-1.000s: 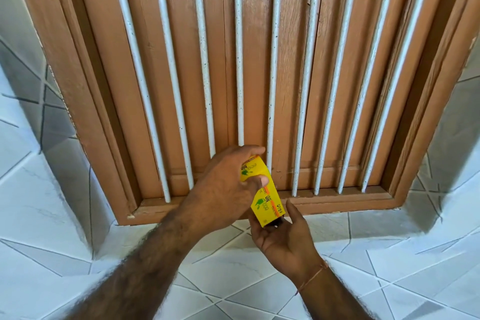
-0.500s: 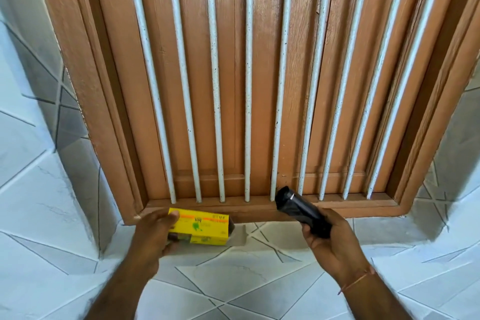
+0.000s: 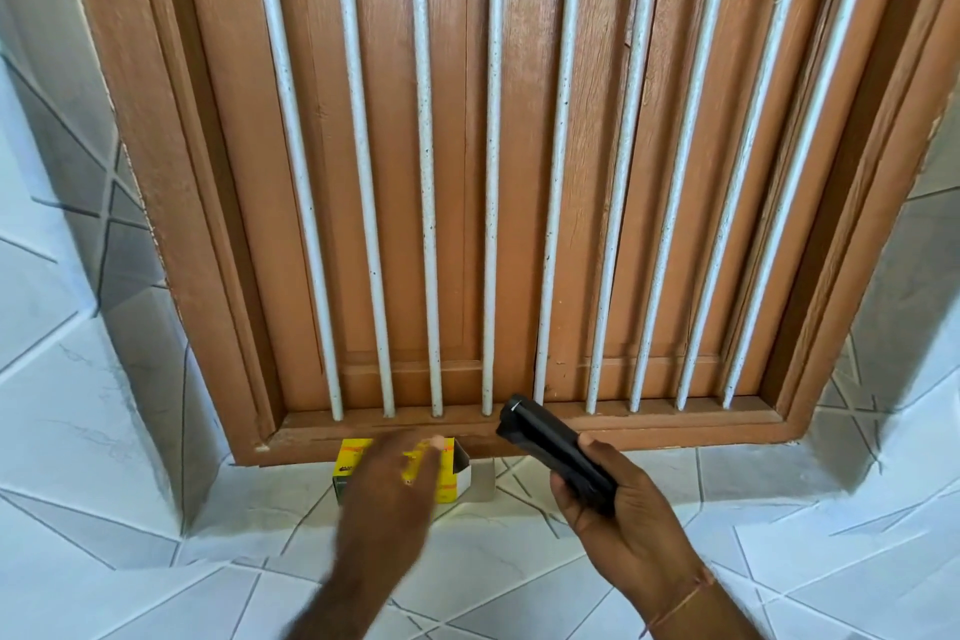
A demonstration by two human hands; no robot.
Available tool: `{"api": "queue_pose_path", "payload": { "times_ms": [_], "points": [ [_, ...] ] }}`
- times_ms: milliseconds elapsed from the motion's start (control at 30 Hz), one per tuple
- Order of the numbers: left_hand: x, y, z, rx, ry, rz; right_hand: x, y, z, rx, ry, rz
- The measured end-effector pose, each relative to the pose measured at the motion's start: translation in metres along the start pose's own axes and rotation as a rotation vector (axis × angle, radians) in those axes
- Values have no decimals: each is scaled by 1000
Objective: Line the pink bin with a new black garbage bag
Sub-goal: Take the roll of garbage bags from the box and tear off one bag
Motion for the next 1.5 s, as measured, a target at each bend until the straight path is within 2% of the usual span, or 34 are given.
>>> {"api": "queue_pose_path", "payload": {
  "times_ms": [67, 100, 167, 233, 433, 567, 800, 1000, 1133, 1267, 1500],
  "points": [
    [34, -19, 25, -198, -322, -254, 9, -3, 9, 0, -13, -21],
    [47, -25, 34, -303, -441, -329, 13, -5, 14, -10, -30, -31],
    [59, -29, 43, -425, -606, -344, 19, -6, 22, -41, -81, -45],
    [59, -24, 49, -405, -672, -307, 20, -5, 26, -66, -114, -62],
    [52, -7, 49, -360, -507, -282, 20, -10, 27, -34, -259, -78],
    [46, 4, 57, -339, -463, -326, 21, -13, 29, -3, -380, -78],
    [27, 26, 64, -367, -525, -475, 16, -9, 28, 143, -277, -77],
    [-1, 46, 44, -417, -598, -401, 10, -1, 19, 151, -210, -88],
    [-21, 56, 28, -450, -638, -306, 5, 2, 9, 147, -254, -86],
    [-45, 64, 16, -412, -626, -226, -1, 3, 0, 157, -315, -35],
    [-94, 74, -9, -458, -622, 5, -11, 6, -12, 142, -424, 15]
  ]
}}
Point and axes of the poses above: each hand's wrist, its own y-axis towards the middle knuckle, its own x-axis out of the palm, z = x × y, the point moved 4 cm from there along y, towards the middle knuckle, and after that the axes turned 3 degrees about x, right-handed, at the moved point
